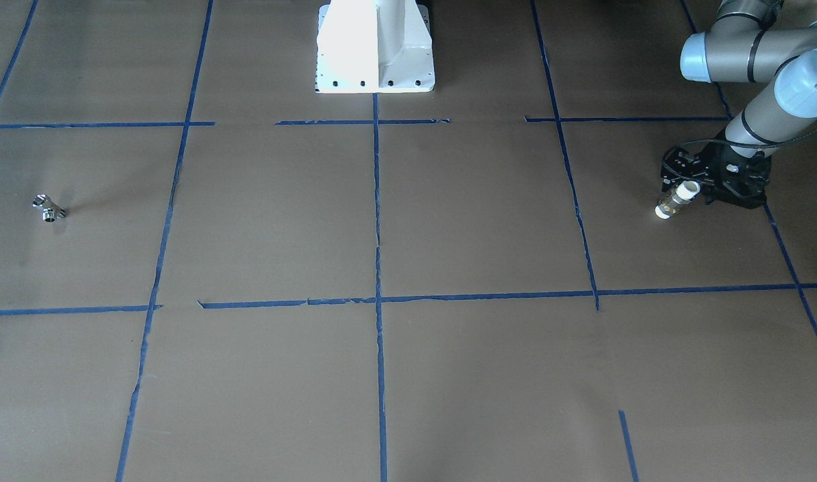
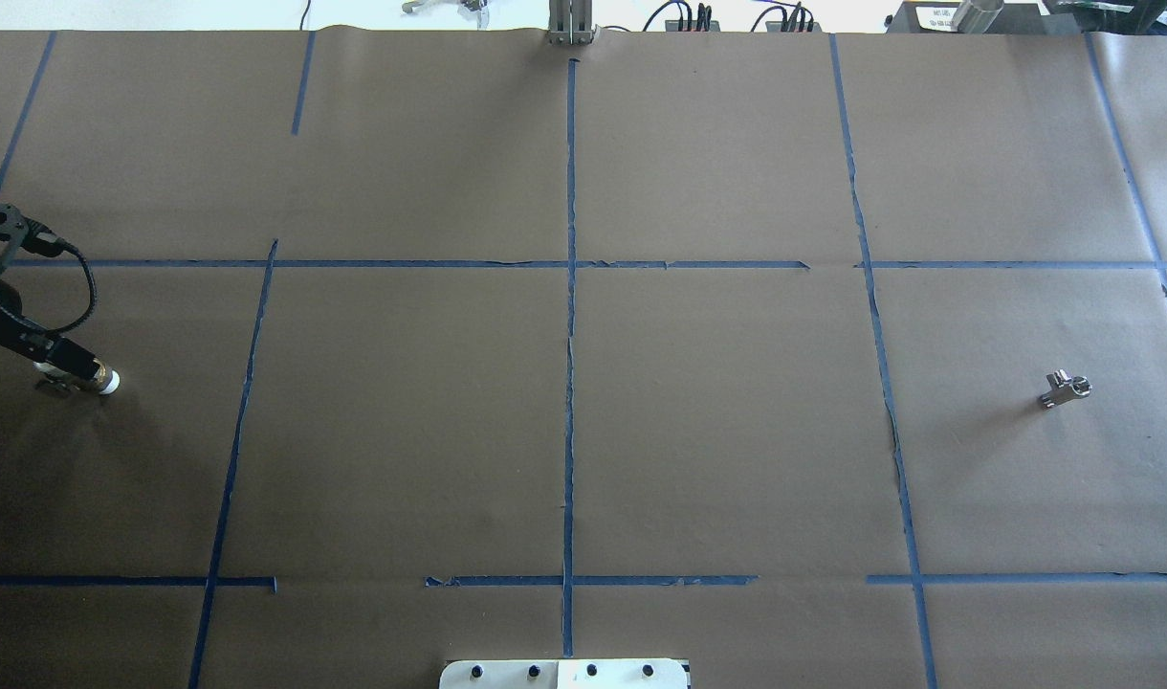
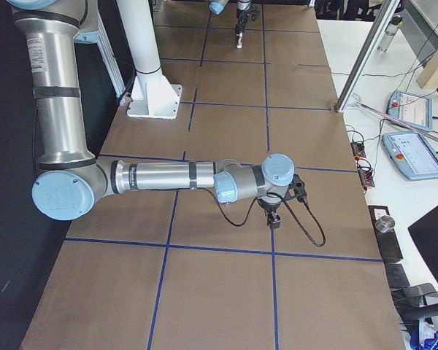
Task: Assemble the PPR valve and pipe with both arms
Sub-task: 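Lift the white fitting with the left gripper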
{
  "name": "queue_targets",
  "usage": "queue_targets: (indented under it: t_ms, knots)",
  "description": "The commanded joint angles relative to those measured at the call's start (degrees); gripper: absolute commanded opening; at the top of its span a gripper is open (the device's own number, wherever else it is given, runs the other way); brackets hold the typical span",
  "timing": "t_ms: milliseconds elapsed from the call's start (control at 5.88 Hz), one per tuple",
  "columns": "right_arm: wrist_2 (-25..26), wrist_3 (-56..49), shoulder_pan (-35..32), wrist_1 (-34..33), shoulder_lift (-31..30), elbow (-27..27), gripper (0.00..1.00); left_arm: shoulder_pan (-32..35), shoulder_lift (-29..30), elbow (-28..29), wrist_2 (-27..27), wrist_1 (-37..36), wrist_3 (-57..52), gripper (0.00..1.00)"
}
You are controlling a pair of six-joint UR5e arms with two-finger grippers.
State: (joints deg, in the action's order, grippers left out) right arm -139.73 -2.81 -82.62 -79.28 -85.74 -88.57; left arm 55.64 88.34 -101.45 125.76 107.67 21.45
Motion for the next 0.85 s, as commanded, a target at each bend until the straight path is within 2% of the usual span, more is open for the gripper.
queue_targets:
  t_ms: [0,170,681]
  knots:
    - [-0.02,0.0,0.0,0.0,-0.04,-0.03,1.0,-0.18,0.08,0.11,0.01,0.0,0.0,0.8]
    - [0.07,0.0,0.0,0.0,-0.04,-0.03,1.0,-0.27,0.08,0.11,0.01,0.0,0.0,0.76]
    - [-0.02,0.09,0.0,0.0,0.05,-0.12,1.0,-0.27,0.16,0.2,0.1,0.0,-0.09,0.28]
